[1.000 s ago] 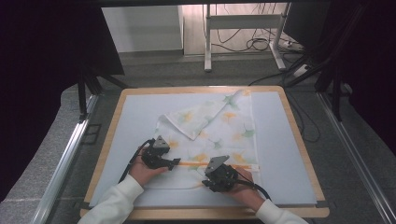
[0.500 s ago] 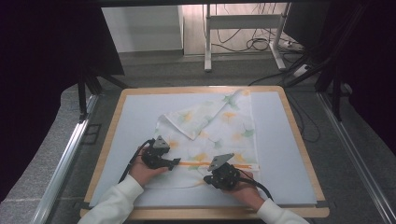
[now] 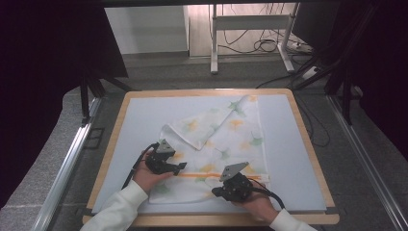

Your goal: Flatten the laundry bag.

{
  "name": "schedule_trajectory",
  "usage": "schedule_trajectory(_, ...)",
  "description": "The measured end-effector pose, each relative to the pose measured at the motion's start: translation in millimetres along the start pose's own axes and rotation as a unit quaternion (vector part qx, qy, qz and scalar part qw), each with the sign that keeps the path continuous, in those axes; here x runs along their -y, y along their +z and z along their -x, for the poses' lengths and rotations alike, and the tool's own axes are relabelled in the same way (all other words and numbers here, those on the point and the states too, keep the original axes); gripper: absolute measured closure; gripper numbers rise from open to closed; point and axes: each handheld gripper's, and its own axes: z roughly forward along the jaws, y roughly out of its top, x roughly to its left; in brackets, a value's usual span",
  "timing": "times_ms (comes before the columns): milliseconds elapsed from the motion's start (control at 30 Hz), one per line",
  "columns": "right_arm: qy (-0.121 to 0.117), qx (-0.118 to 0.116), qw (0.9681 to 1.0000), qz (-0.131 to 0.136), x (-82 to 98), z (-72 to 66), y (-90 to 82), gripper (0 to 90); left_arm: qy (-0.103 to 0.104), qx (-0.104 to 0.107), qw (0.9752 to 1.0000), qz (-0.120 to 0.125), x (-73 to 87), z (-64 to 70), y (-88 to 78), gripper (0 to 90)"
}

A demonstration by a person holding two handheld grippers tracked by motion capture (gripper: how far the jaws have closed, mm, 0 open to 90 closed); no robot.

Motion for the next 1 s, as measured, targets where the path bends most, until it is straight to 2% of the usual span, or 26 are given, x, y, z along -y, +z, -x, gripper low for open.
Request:
schedule_trajectory(400,-0.015,-0.041,0.9989,-0.013,22.3,-46.1,-6.4,89.1,0.012,0.01,0.9999,0.005,-3.2,8.6,-2.4,30.3)
schedule_trajectory(500,-0.019,-0.046,0.9986,-0.016,23.8,-51.0,-6.9,89.1,0.011,0.01,0.9999,0.005,-3.1,8.5,-1.9,30.2)
schedule_trajectory(700,-0.015,-0.056,0.9982,-0.016,25.5,-48.0,-4.8,87.3,0.013,0.009,0.9998,0.008,-4.1,10.2,-2.8,30.1)
schedule_trajectory(733,-0.02,-0.056,0.9981,-0.017,25.5,-48.0,-4.6,83.6,0.014,0.008,0.9998,0.01,-4.8,11.0,-3.3,30.0)
schedule_trajectory(800,-0.028,-0.048,0.9984,-0.012,24.3,-49.3,-5.7,66.3,0.017,0.008,0.9998,0.012,-6.4,12.7,-3.8,29.8)
schedule_trajectory(833,-0.032,-0.043,0.9985,-0.006,23.8,-49.0,-6.9,61.8,0.019,0.006,0.9997,0.014,-7.5,13.7,-3.9,29.6)
schedule_trajectory(933,-0.018,-0.031,0.999,0.026,19.5,-41.5,-14.4,51.3,0.027,-0.001,0.9995,0.017,-11.6,17.9,-2.2,29.1)
schedule_trajectory(1000,-0.009,-0.001,0.9992,0.04,15.9,-30.5,-19.4,49.9,0.033,-0.005,0.9993,0.016,-15.2,20.0,0.2,28.4)
